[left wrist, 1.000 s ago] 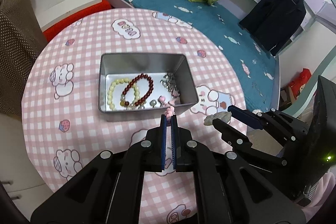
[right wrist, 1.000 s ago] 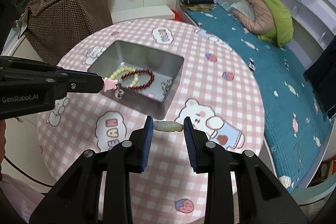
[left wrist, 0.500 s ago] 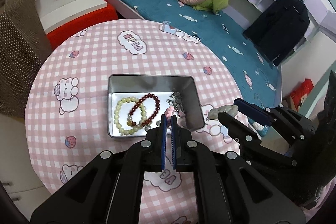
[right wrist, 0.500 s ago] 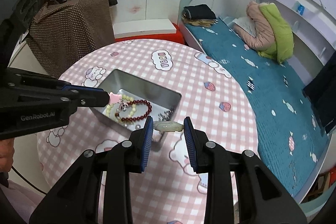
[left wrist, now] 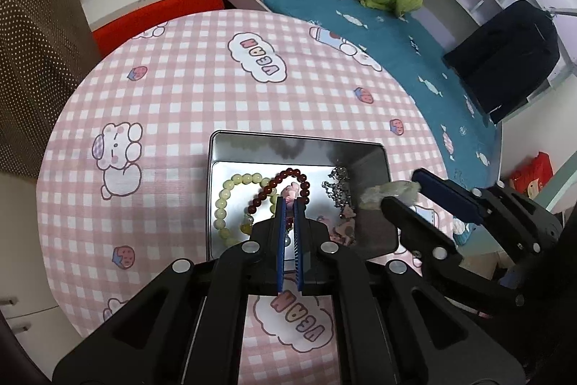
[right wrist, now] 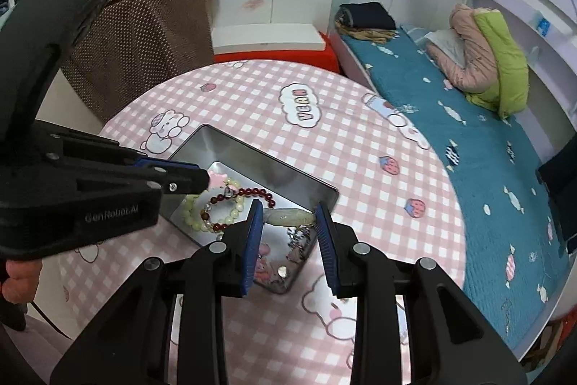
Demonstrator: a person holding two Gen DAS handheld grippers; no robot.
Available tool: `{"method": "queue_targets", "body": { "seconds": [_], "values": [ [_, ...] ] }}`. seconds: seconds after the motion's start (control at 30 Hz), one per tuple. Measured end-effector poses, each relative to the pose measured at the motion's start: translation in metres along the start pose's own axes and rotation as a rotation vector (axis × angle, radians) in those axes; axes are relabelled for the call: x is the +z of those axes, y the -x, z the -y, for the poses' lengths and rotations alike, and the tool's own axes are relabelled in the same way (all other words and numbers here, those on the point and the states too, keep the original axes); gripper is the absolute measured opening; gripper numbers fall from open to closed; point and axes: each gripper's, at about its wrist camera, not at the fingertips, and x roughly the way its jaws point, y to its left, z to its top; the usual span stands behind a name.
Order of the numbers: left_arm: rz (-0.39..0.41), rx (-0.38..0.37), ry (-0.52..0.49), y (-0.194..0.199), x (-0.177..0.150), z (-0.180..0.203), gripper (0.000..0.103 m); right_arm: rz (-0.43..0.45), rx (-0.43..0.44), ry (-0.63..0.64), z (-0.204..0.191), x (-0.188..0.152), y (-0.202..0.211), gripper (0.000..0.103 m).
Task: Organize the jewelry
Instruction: 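Carry the jade pendant and pink earring over the tray and open both tools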
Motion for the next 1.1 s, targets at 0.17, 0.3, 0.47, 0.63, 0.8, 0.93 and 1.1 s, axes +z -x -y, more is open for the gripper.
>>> {"method": "queue_targets", "body": {
  "seconds": [0.17,0.3,0.47,0.63,0.8,0.93,1.1],
  "values": [
    [0.003,0.019,0.006,0.001,-0.002,-0.004,0.004,-0.047,0.030,0.024,-0.006,0.007,-0.021,0.028],
    [-0.013,0.027,0.031,-0.004,-0.002,-0.010,0.004,-0.073,0.043,0.053,-0.013,0.008,-0.031,0.028],
    [0.024,0.035,0.040,0.003,-0.003,-0.013,0.004,-0.102,0.058,0.110,-0.022,0.013,-0.044,0.028],
    [0.028,0.041,0.066,0.003,-0.003,-0.019,0.004,-0.149,0.062,0.134,-0.027,0.014,-0.059,0.028],
    [0.028,0.040,0.084,0.002,-0.002,-0.024,0.004,-0.190,0.077,0.142,-0.029,0.014,-0.072,0.028],
    [0.021,0.031,0.091,-0.002,0.000,-0.025,0.005,-0.224,0.079,0.127,-0.027,0.011,-0.080,0.028],
    [0.004,0.020,0.093,-0.008,0.000,-0.024,0.004,-0.238,0.067,0.098,-0.022,0.010,-0.079,0.031]
  ]
}}
